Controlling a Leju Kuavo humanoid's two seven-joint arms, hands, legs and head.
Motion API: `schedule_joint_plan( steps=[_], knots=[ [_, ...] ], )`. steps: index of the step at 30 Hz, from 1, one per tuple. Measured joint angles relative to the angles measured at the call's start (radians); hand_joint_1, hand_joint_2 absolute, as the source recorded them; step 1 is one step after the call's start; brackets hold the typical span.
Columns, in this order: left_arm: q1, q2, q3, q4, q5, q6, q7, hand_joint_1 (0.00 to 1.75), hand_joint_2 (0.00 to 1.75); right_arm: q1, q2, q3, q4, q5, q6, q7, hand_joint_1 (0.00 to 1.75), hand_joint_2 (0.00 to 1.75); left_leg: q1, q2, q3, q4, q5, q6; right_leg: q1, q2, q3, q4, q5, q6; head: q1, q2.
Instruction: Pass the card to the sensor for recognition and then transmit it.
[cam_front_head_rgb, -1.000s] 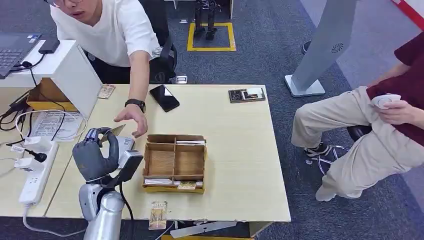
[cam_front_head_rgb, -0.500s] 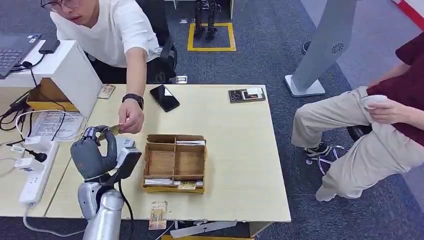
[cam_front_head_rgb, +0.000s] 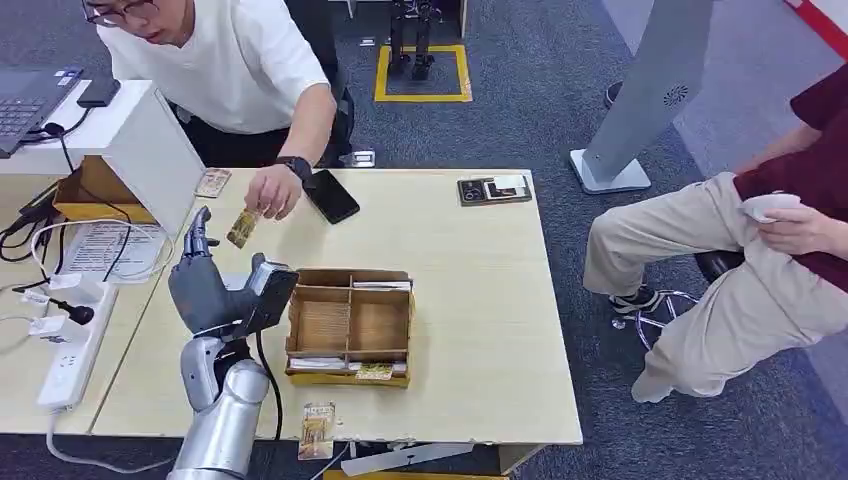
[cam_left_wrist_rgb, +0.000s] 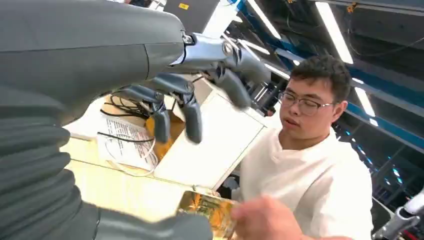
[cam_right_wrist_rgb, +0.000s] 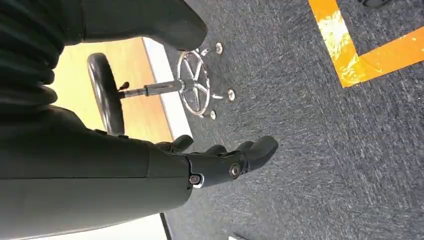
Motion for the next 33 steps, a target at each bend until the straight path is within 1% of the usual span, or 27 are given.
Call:
schedule_joint_plan(
  steps=[8,10,13,16,20,24,27,29,31,33],
  knots=[
    [0.02,0.002,-0.006,-0.011,0.048,0.0,-0.07,0.0,1.75,0.0,0.0,0.0,0.0,0.0,-0.003,-0.005,0.0,1.75,0.0,0.0,0.0,0.0,0.0,0.0,0.0,0.0,0.0,0.0,0.0,0.0,0.0,0.0],
    [0.029,0.002,-0.006,-0.019,0.074,0.0,-0.093,0.0,1.75,0.0,0.0,0.0,0.0,0.0,-0.005,-0.005,0.0,1.75,0.0,0.0,0.0,0.0,0.0,0.0,0.0,0.0,0.0,0.0,0.0,0.0,0.0,0.0],
    [0.057,-0.004,-0.02,-0.049,0.207,0.0,-0.169,0.0,1.75,0.001,0.0,0.0,0.0,-0.003,-0.012,-0.003,0.0,1.75,0.0,0.0,0.0,0.0,0.0,0.0,0.0,0.0,0.0,0.0,0.0,0.0,0.0,0.0],
    [0.102,-0.007,-0.049,-0.092,0.251,0.0,-0.223,0.0,1.75,0.001,0.0,0.0,0.0,-0.009,-0.014,-0.003,0.0,1.75,0.0,0.0,0.0,0.0,0.0,0.0,0.0,0.0,0.0,0.0,0.0,0.0,0.0,0.0],
    [0.16,-0.006,-0.096,-0.156,0.261,0.0,-0.276,0.0,1.75,0.003,0.0,0.0,0.0,-0.01,-0.014,-0.003,0.0,1.75,0.0,0.0,0.0,0.0,0.0,0.0,0.0,0.0,0.0,0.0,0.0,0.0,0.0,0.0],
    [0.189,-0.005,-0.125,-0.198,0.253,0.0,-0.288,0.0,1.75,0.003,0.0,0.0,0.0,-0.01,-0.014,-0.003,0.0,1.75,0.0,0.0,0.0,0.0,0.0,0.0,0.0,0.0,0.0,0.0,0.0,0.0,0.0,0.0],
    [0.208,0.005,-0.149,-0.227,0.2,0.0,-0.303,0.0,1.75,0.004,-0.001,0.0,0.0,-0.01,-0.011,-0.007,0.0,1.75,0.0,0.0,0.0,0.0,0.0,0.0,0.0,0.0,0.0,0.0,0.0,0.0,0.0,0.0],
    [0.221,0.025,-0.182,-0.241,0.159,0.0,-0.295,0.0,1.75,0.004,-0.003,0.0,0.0,-0.008,-0.005,-0.011,0.0,1.75,0.0,0.0,0.0,0.0,0.0,0.0,0.0,0.0,0.0,0.0,0.0,0.0,0.0,0.0],
    [0.226,0.053,-0.227,-0.243,0.147,0.0,-0.271,0.0,1.75,0.004,-0.005,0.0,0.0,-0.008,-0.001,-0.012,0.0,1.75,0.0,0.0,0.0,0.0,0.0,0.0,0.0,0.0,0.0,0.0,0.0,0.0,0.0,0.0],
    [0.23,0.08,-0.267,-0.243,0.142,0.0,-0.263,0.0,1.75,0.004,-0.008,0.0,0.0,-0.005,0.003,-0.013,0.0,1.75,0.0,0.0,0.0,0.0,0.0,0.0,0.0,0.0,0.0,0.0,0.0,0.0,0.0,0.0]
  ],
)
